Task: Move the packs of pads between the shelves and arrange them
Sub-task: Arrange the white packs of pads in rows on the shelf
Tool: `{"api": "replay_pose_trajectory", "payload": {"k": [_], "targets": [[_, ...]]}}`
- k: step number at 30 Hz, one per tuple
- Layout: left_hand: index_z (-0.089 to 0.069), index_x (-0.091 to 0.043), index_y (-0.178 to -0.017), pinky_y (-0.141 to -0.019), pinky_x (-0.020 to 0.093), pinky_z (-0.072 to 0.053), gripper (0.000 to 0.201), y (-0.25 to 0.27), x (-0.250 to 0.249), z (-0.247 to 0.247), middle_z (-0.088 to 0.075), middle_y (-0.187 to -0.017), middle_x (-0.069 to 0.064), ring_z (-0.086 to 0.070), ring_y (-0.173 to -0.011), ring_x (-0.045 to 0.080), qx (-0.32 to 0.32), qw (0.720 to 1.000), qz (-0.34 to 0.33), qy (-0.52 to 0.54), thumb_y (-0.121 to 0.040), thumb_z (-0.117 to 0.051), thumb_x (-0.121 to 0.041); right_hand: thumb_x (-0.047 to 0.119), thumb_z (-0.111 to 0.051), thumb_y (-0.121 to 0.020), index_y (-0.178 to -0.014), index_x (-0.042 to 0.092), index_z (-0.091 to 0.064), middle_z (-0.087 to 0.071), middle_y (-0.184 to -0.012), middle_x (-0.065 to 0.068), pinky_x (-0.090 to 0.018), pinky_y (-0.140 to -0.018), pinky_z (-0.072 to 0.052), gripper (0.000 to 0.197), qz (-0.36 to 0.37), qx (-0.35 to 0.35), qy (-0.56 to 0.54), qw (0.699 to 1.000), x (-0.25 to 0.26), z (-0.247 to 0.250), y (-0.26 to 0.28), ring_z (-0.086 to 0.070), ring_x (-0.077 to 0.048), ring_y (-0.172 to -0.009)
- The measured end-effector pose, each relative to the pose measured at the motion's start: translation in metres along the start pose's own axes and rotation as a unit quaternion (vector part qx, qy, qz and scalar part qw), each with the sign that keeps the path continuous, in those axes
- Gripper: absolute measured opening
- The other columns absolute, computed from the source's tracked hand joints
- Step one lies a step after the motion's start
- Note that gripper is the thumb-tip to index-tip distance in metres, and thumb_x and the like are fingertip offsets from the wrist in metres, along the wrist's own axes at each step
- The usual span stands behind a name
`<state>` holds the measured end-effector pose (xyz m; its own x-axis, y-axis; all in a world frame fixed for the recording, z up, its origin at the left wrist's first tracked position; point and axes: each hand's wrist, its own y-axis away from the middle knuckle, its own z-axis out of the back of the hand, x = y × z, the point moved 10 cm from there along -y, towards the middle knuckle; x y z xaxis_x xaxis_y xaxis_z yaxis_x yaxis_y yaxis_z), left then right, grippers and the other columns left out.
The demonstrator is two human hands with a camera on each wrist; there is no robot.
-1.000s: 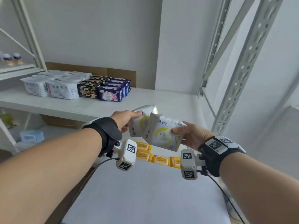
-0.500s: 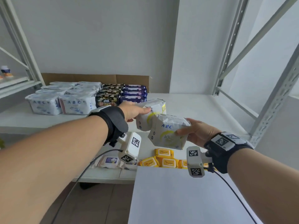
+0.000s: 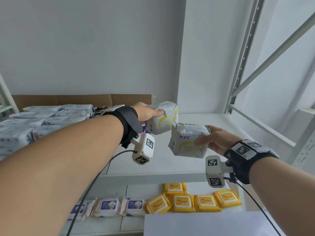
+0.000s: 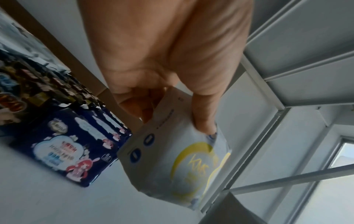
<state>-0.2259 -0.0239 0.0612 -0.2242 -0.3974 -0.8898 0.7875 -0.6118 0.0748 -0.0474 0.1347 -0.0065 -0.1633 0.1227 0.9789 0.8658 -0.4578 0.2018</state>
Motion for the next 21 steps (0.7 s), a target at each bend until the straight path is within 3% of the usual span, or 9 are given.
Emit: {"api": "replay_pose_trajectory", "payload": {"k": [2, 3, 4, 6, 11, 13, 16, 19, 21], "targets": [[-0.058, -0.011, -0.116, -0.086, 0.028, -0.046, 0.053, -0.029, -0.005, 0.001, -0.063, -0.113, 0.003, -0.058, -0.101, 0.021, 0.016, 1.000, -0.011, -0.025, -0.073, -0.078, -0.036, -0.017, -0.068, -0.051, -0.120, -0.004, -0.053, -0.062, -0.119, -0.026, -0.049, -0.100, -0.046, 0.072, 0.002, -0.018, -0.009, 1.000, 0.001, 0.007, -0.025, -0.060, -0.041, -0.108], [-0.052, -0.010, -0.128, -0.093, 0.029, -0.045, 0.063, -0.044, -0.008, 0.001, -0.059, -0.124, 0.004, -0.056, -0.111, 0.023, 0.025, 0.999, -0.020, -0.037, -0.075, -0.077, -0.033, -0.018, -0.067, -0.051, -0.119, -0.003, -0.053, -0.062, -0.118, -0.025, -0.048, -0.097, -0.047, 0.071, 0.002, -0.030, -0.014, 0.999, 0.000, 0.011, -0.038, -0.061, -0.040, -0.106], [-0.043, -0.009, -0.138, -0.100, 0.030, -0.042, 0.074, -0.060, -0.011, 0.000, -0.053, -0.132, 0.005, -0.053, -0.119, 0.024, 0.036, 0.998, -0.027, -0.046, -0.076, -0.077, -0.032, -0.021, -0.066, -0.054, -0.119, -0.002, -0.053, -0.063, -0.116, -0.024, -0.047, -0.095, -0.048, 0.069, 0.003, -0.041, -0.018, 0.999, -0.001, 0.015, -0.053, -0.062, -0.039, -0.105], [-0.038, -0.010, -0.142, -0.107, 0.035, -0.040, 0.078, -0.094, -0.015, -0.002, -0.050, -0.136, 0.006, -0.050, -0.124, 0.025, 0.063, 0.995, -0.042, -0.065, -0.078, -0.075, -0.031, -0.026, -0.063, -0.060, -0.119, -0.002, -0.052, -0.063, -0.114, -0.023, -0.045, -0.090, -0.049, 0.064, 0.004, -0.060, -0.026, 0.998, -0.006, 0.020, -0.081, -0.062, -0.038, -0.103], [-0.057, -0.005, -0.123, -0.101, 0.034, -0.045, 0.048, -0.191, -0.016, -0.011, -0.061, -0.126, 0.012, -0.058, -0.115, 0.027, 0.127, 0.983, -0.053, -0.124, -0.082, -0.072, -0.023, -0.031, -0.058, -0.065, -0.117, 0.000, -0.052, -0.062, -0.112, -0.022, -0.044, -0.088, -0.049, 0.060, -0.003, -0.116, -0.046, 0.992, -0.016, 0.030, -0.154, -0.060, -0.039, -0.104], [-0.057, -0.004, -0.124, -0.095, 0.029, -0.047, 0.049, -0.230, -0.011, -0.013, -0.061, -0.125, 0.012, -0.059, -0.114, 0.028, 0.136, 0.977, -0.053, -0.155, -0.082, -0.072, -0.022, -0.032, -0.057, -0.065, -0.117, 0.000, -0.052, -0.062, -0.109, -0.021, -0.043, -0.087, -0.049, 0.061, -0.007, -0.139, -0.046, 0.989, -0.019, 0.034, -0.183, -0.060, -0.038, -0.101], [-0.059, -0.006, -0.123, -0.098, 0.031, -0.047, 0.048, -0.279, 0.000, -0.016, -0.063, -0.123, 0.011, -0.060, -0.112, 0.027, 0.136, 0.970, -0.058, -0.193, -0.080, -0.074, -0.020, -0.032, -0.057, -0.064, -0.116, 0.002, -0.054, -0.063, -0.105, -0.019, -0.041, -0.089, -0.048, 0.061, -0.011, -0.162, -0.018, 0.987, -0.025, 0.038, -0.224, -0.060, -0.035, -0.099], [-0.060, -0.010, -0.122, -0.094, 0.027, -0.047, 0.048, -0.313, 0.015, -0.019, -0.065, -0.115, 0.006, -0.060, -0.112, 0.025, 0.126, 0.957, -0.058, -0.254, -0.079, -0.075, -0.025, -0.025, -0.062, -0.066, -0.110, 0.012, -0.059, -0.068, -0.098, -0.008, -0.028, -0.075, -0.045, 0.057, -0.029, -0.145, 0.017, 0.989, -0.033, 0.032, -0.260, -0.062, -0.021, -0.091], [-0.058, -0.009, -0.126, -0.100, 0.031, -0.046, 0.053, -0.329, 0.027, -0.023, -0.063, -0.122, 0.006, -0.059, -0.114, 0.025, 0.130, 0.948, -0.049, -0.285, -0.079, -0.075, -0.027, -0.023, -0.062, -0.068, -0.105, 0.019, -0.060, -0.070, -0.093, -0.001, -0.024, -0.069, -0.043, 0.056, -0.046, -0.129, 0.010, 0.991, -0.042, 0.028, -0.280, -0.064, -0.015, -0.087]]}}
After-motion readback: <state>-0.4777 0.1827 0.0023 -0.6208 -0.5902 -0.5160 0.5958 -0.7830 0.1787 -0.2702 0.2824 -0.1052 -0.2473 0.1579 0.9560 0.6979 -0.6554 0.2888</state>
